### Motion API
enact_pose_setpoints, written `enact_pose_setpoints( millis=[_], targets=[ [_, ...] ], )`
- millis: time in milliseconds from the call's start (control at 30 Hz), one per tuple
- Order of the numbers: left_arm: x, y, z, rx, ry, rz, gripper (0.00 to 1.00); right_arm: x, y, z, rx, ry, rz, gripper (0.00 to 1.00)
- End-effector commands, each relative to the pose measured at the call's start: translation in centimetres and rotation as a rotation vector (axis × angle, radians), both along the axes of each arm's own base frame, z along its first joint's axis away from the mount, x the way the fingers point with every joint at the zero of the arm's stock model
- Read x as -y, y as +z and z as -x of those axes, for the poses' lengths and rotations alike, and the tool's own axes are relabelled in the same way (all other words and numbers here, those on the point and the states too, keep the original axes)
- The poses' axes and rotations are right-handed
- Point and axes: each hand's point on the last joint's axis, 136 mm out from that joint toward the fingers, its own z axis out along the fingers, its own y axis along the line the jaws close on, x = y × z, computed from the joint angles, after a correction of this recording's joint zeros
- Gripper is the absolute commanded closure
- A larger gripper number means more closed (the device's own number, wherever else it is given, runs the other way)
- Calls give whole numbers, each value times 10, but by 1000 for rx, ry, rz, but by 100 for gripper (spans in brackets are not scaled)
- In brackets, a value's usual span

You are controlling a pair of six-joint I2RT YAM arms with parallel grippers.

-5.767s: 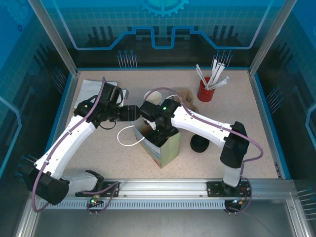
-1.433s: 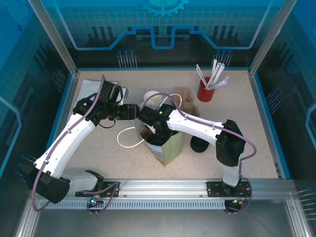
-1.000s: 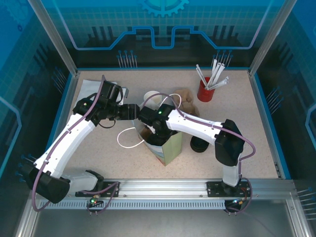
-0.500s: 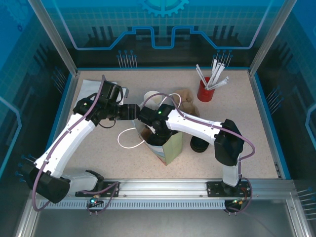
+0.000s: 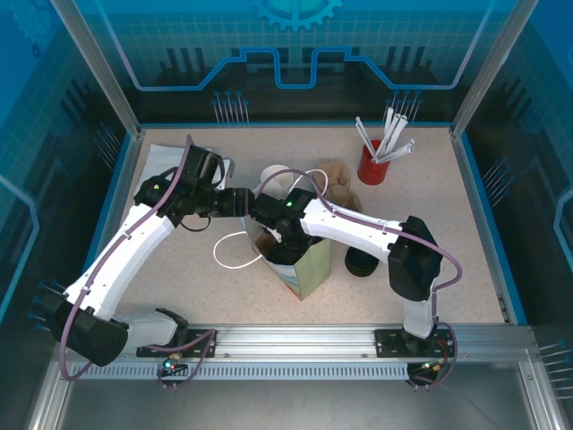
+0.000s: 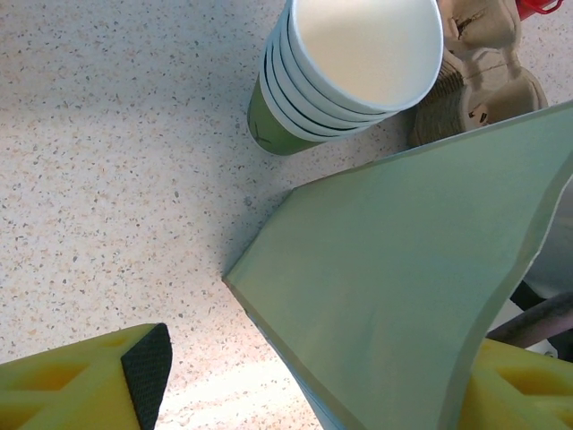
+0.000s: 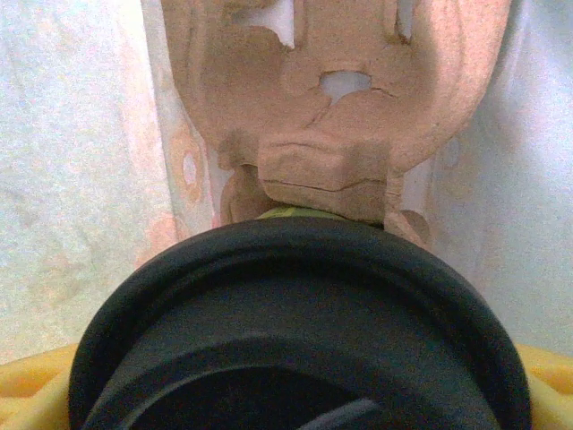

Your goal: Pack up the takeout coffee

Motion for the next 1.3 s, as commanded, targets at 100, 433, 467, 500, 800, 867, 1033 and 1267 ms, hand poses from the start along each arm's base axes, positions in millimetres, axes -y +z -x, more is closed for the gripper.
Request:
enact_pose_setpoints(
  millis=[100,433,467,500,800,867,1033,1267],
  targets=[
    [3,10,-1,8,-19,23,30,38,-33,-1,-34,7,218,16],
    [4,11,1,7,-20,32,32,42,-38,-2,-34,13,245,16],
    [4,10,0,7,-20,33,32,42,-38,-2,-34,15,248,16],
    [4,10,1,6,-20,34,32,43,-38,-2,-32,15,252,16],
    [4,9,0,5,-17,33,32,46,-43,-3,-34,26,280,15],
    [4,8,0,1,-18,33,32,46,-43,-3,-34,27,278,15],
    [4,8,0,-1,-15,35,32,43,-43,-4,-37,30,264,15],
    [5,8,1,-1,-16,37,32,41,-39,-4,-31,33,251,14]
  ],
)
